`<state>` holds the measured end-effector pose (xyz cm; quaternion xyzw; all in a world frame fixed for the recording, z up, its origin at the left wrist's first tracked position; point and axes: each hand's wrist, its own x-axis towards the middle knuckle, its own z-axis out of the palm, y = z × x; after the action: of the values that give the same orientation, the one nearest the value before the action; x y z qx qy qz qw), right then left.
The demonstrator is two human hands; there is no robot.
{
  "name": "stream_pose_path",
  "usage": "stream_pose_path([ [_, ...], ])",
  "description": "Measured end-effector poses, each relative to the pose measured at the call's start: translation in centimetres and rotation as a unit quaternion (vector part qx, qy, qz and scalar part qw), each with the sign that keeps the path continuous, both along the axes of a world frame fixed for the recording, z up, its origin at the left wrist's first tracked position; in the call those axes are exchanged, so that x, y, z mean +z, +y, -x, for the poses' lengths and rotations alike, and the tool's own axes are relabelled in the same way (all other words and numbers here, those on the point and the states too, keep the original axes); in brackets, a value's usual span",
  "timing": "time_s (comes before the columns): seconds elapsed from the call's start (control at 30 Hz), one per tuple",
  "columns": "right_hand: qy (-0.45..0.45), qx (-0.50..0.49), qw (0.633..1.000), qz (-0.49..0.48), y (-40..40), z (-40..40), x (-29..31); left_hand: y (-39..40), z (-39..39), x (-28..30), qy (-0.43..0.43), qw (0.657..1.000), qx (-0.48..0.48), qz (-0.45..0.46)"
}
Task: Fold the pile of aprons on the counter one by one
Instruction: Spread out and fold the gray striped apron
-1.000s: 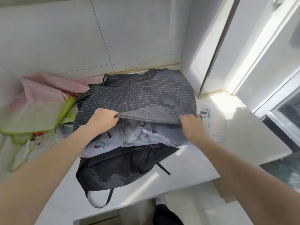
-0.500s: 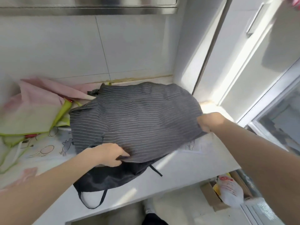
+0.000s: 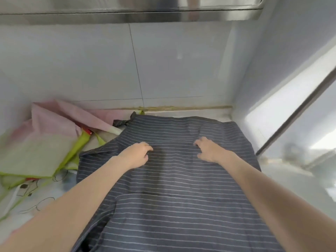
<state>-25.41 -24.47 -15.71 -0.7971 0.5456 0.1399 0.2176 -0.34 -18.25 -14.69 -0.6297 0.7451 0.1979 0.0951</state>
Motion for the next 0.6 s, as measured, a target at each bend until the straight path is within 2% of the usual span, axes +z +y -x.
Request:
stream_pose_path([
  [0.17,-0.031,-0.027,0.995,0.096,-8.3,-2.2,-0.7,-7.4,0.5,-1.0,-0.019,0.998,-0.001,0.053],
  [0.33,0.052,-0.037,0.989,0.134,-12.1,-3.7,-0.9,-10.6,1.9,-1.7,-0.024,0.997,-0.011,0.075],
  [0.43,0.072,0.015,0.985,0.154,-12.6,-4.0,0.5,-11.7,3.4,-2.1,-0.038,0.992,-0.024,0.117],
  [0.53,-0.010,0.103,0.990,0.095,-11.6,-3.7,2.3,-12.6,5.4,-1.4,-0.044,0.988,-0.057,0.138],
  [0.6,-0.061,0.150,0.982,0.095,-10.4,-3.5,3.4,-13.1,6.5,-0.8,-0.041,0.987,-0.082,0.128],
])
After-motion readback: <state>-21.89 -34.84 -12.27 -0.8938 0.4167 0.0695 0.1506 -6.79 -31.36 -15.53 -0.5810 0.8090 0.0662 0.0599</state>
